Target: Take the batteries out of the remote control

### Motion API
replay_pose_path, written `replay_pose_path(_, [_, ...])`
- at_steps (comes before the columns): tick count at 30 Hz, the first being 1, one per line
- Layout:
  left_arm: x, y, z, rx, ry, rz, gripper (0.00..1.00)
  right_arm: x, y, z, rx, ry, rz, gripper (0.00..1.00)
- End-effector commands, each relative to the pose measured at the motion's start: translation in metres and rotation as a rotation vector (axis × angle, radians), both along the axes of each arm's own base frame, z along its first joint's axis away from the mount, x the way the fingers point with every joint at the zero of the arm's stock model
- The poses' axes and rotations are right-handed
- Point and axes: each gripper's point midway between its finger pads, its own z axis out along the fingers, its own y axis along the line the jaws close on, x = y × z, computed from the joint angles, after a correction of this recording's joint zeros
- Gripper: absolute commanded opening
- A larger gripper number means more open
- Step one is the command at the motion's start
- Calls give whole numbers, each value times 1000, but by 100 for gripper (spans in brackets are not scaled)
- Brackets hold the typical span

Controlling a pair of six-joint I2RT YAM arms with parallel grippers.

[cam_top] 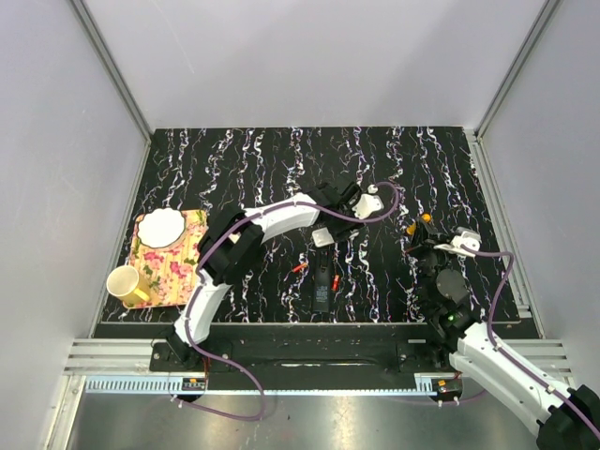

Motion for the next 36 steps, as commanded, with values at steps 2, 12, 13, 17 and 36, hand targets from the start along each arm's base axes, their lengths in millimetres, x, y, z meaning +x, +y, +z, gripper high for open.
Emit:
replay_pose_path(2, [-4, 5, 37, -24, -64, -62, 34, 2, 9, 0, 43, -14, 49, 0])
replay_pose_path(12, [-1, -12, 68, -155, -88, -49, 84, 3, 17, 1, 36, -11, 84, 0])
replay_pose_path(13, [0, -12, 71, -170, -93, -35, 88, 3, 17, 2, 31, -14, 86, 0])
replay_pose_path(17, [-1, -14, 109, -319, -93, -2, 92, 1, 24, 9, 5, -28, 133, 0])
replay_pose_path(36, [-69, 51, 160, -642, -93, 14, 91, 7, 112, 23, -203, -109, 550, 0])
